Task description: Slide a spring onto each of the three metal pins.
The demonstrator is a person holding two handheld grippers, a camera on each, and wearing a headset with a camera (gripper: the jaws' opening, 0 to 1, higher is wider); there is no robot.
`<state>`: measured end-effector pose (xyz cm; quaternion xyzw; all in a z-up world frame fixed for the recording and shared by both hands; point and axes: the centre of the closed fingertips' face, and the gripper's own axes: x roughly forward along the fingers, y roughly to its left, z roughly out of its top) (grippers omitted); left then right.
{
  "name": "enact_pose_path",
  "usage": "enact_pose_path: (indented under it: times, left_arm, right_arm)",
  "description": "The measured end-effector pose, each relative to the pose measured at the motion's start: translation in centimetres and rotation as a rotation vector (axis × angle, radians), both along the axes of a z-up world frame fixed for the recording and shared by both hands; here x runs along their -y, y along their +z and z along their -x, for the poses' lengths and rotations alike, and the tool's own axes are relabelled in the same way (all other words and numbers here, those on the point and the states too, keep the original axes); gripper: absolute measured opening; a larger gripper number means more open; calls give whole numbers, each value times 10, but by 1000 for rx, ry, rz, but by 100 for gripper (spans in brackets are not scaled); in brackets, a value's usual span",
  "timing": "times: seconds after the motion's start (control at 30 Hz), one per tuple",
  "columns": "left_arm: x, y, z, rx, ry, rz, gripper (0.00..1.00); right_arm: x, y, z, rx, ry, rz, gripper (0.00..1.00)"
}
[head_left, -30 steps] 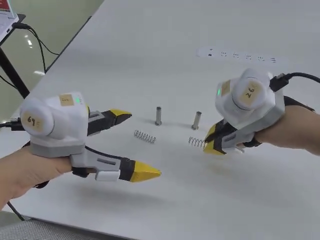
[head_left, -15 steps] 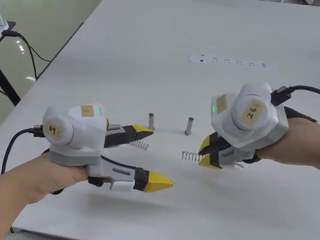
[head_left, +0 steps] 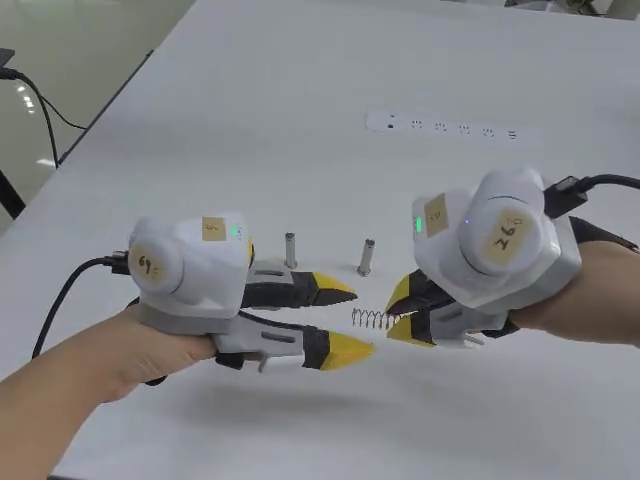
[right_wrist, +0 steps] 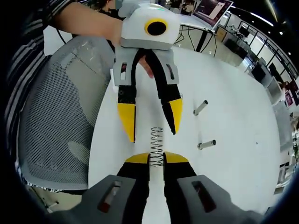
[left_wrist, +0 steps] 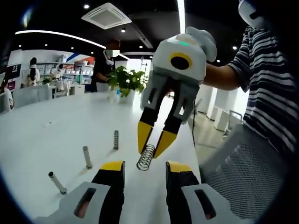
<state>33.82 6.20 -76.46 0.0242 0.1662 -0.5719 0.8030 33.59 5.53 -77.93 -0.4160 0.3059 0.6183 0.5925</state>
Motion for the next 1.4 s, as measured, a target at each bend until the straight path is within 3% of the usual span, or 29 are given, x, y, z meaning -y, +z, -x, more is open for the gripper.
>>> enact_pose_path:
  times: [0.37,0.73,1.1,1.4]
  left_arm:
    - [8,1,3,0,-37,12,13]
    - [12,5,4,8,-50,24,5]
    - [14,8,10,4,-82,28,3]
    - [13,9,14,-8,-105,24,3]
  right_arm:
    - [3,4,4,4,6,-5,7]
    - [4,6,7,5,26,-3,7]
    - [5,8,9,-8,26,-22,7]
    - [8,10,12,-35,-1,-83,8]
